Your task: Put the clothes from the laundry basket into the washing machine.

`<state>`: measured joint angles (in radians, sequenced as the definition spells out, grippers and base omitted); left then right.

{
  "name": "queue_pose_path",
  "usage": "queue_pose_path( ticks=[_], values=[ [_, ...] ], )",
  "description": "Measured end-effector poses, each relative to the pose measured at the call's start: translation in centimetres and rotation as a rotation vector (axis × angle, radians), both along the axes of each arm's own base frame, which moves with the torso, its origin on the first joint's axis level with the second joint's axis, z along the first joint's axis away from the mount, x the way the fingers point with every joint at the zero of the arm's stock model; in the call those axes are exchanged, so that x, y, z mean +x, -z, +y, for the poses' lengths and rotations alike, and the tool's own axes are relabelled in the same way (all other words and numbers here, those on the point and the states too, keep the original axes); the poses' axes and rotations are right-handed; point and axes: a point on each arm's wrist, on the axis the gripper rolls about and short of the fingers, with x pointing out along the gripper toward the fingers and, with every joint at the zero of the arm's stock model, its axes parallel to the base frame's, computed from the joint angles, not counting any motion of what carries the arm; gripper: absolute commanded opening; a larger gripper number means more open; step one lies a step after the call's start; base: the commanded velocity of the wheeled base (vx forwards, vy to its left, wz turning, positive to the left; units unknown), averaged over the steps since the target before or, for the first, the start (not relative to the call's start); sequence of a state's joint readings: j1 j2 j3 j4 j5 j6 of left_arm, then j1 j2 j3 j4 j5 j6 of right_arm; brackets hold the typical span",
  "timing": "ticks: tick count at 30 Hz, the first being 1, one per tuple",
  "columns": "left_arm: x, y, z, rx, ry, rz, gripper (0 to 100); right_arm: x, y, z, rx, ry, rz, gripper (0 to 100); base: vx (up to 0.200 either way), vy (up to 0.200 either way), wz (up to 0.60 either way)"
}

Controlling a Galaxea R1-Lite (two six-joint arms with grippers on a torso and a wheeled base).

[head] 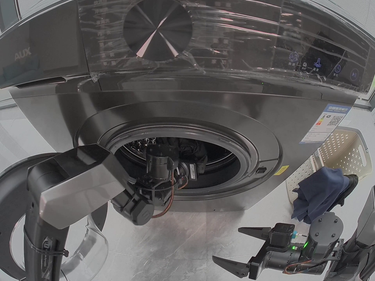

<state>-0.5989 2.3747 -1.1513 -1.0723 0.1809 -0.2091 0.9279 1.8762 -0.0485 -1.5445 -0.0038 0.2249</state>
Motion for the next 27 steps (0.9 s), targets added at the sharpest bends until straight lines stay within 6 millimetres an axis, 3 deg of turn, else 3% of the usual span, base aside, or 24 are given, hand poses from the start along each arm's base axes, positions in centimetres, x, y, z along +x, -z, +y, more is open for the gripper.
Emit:
queue_pose_path(
  ticks=[12,19,22,27],
  values=[
    [-13.6,-1.9,2.2,0.105,0.211,0.020,100,-1.0,-1.0,-0.5,0.026,-0.001,-0.019,100,0.000,0.000,0.00],
    [-21.8,-4.0,6.3,0.127,0.308,-0.002,100,-1.2,-2.9,-1.7,0.103,0.066,-0.070,100,0.000,0.000,0.00],
    [-24.2,-5.3,8.5,0.102,0.322,-0.040,100,-0.9,-3.9,-2.8,0.136,0.129,-0.102,100,-0.200,0.000,0.00],
    [-26.1,-7.4,11.7,0.048,0.286,-0.107,100,0.2,-5.2,-5.6,0.155,0.294,-0.147,100,-0.200,0.000,0.00]
  ],
)
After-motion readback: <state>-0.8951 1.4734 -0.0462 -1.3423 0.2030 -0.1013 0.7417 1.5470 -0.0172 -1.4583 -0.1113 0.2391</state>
